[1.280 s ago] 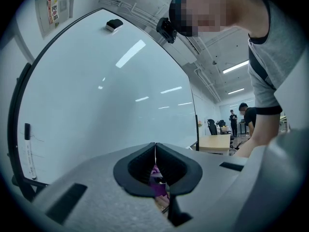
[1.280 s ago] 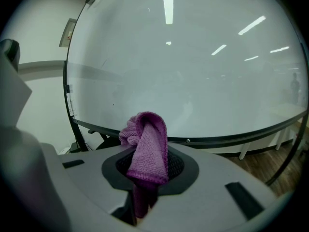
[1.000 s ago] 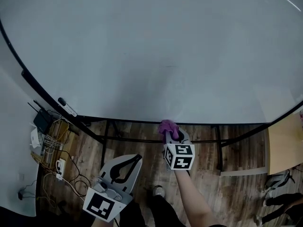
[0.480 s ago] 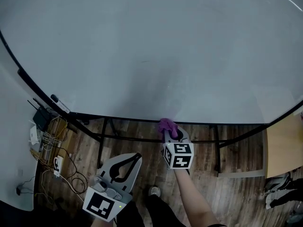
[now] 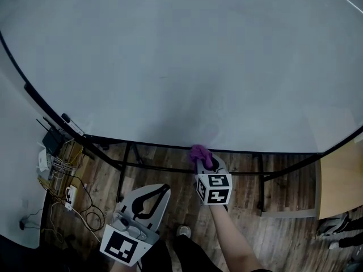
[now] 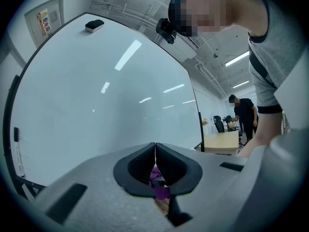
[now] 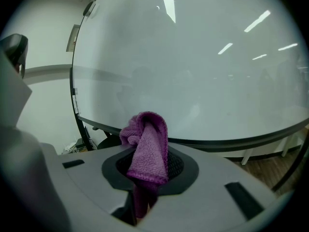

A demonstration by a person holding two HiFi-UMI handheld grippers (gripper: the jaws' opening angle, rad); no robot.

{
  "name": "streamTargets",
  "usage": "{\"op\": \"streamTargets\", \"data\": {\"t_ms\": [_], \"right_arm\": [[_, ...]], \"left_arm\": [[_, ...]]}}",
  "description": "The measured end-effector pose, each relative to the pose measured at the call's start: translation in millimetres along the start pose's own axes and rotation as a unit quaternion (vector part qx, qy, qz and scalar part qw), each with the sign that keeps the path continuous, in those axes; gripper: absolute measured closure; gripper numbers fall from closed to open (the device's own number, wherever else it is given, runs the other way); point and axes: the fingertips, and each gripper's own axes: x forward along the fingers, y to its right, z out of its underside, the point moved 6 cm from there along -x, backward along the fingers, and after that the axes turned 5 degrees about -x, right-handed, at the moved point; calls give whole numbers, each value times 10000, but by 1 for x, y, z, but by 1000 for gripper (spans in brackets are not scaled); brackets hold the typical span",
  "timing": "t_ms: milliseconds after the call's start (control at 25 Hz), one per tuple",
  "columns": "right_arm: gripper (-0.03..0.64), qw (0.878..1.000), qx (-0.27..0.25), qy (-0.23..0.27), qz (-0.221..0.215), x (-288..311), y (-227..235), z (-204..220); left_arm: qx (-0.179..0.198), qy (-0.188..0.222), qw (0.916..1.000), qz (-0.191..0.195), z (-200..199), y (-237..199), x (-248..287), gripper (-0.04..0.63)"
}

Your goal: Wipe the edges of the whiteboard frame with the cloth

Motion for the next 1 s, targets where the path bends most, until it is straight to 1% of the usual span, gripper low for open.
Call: {"op": "streamTargets", "data": {"t_ms": [240,440,600,840,1000], "right_arm": [[554,9997,135,22,218,-7,14,2],[554,9989,107,-27,465,-13,27,5],[554,9977,134,-80,663,-17,31,6],[554,9955,371,-181,852,-15,27,5],[554,9937,434,-280,991,-16,26,3]], "left_arm": [[-27,-15,10000,62,2,2,2,578],[-103,28,9998,152,4,0,1,577],[-111,18,9995,296,5,-5,-3,578],[-82,6,9985,545,3,-20,-10,578],[-159,119,9974,687,0,-25,-12,578]]}}
